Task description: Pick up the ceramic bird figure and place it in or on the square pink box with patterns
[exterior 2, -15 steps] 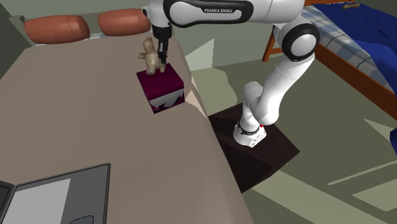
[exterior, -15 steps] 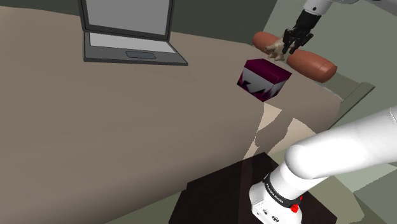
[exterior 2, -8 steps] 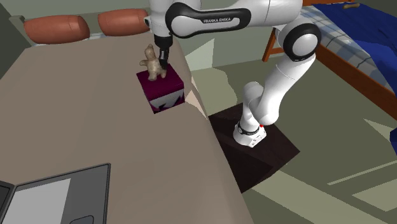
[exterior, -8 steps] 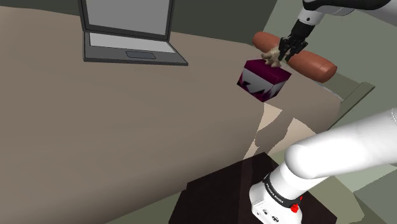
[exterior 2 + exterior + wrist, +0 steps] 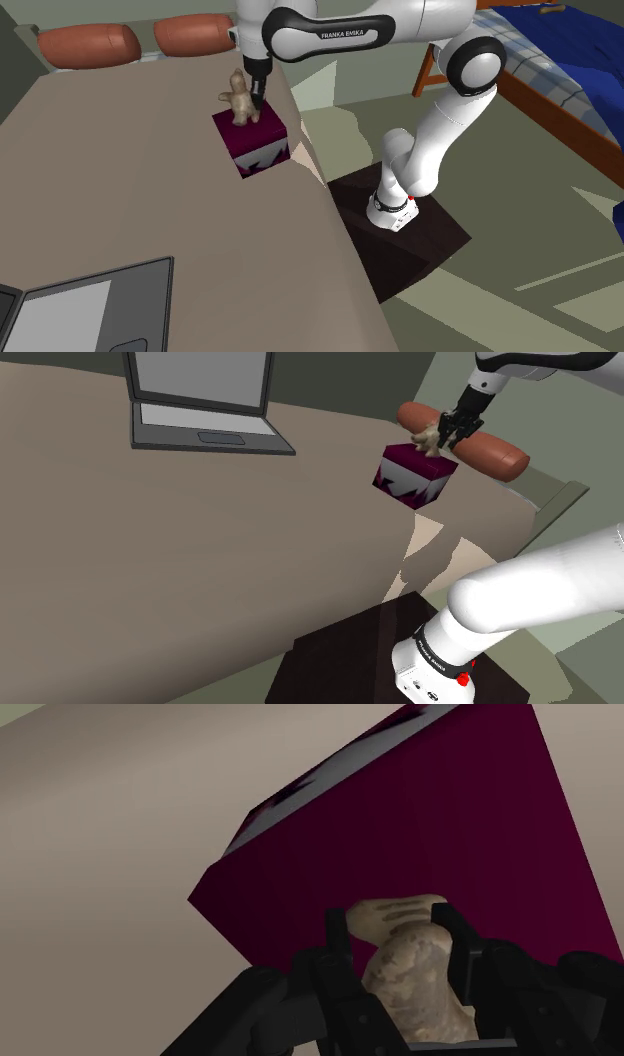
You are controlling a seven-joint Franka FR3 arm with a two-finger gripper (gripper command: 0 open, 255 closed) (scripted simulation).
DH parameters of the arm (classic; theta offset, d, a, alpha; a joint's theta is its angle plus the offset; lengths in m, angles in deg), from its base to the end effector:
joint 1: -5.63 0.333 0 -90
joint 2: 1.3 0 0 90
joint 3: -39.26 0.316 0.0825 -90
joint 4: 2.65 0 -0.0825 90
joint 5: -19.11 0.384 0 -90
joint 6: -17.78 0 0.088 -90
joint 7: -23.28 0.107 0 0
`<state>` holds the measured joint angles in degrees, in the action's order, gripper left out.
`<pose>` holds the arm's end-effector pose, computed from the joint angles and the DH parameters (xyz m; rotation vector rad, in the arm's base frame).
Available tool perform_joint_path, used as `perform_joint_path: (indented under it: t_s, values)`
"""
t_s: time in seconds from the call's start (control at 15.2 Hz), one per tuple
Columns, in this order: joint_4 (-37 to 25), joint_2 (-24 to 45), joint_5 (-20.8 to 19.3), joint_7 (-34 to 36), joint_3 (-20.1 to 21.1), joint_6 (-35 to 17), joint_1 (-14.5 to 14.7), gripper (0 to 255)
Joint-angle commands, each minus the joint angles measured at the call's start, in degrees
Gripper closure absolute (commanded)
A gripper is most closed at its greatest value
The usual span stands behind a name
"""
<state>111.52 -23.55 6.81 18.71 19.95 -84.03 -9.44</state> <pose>0.3507 -0.2942 0.6244 2.9184 -0.7121 0.1760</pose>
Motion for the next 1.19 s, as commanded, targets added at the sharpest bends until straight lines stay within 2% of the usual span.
perform_joint_path:
  t_s: [0.0, 0.07, 0.4, 0.66, 1.12]
  values:
    - [0.5, 0.3, 0.2, -0.1, 0.1, -0.1, 0.2, 255]
    - [0.7, 0.2, 0.1, 0.1, 0.2, -0.1, 0.2, 0]
    - [0.5, 0.3, 0.2, -0.1, 0.1, -0.1, 0.2, 0]
    - [-7.2, 0.8, 0.7, -0.4, 1.0, 7.2, 0.6, 0]
    - [-7.2, 0.8, 0.7, -0.4, 1.0, 7.2, 0.6, 0]
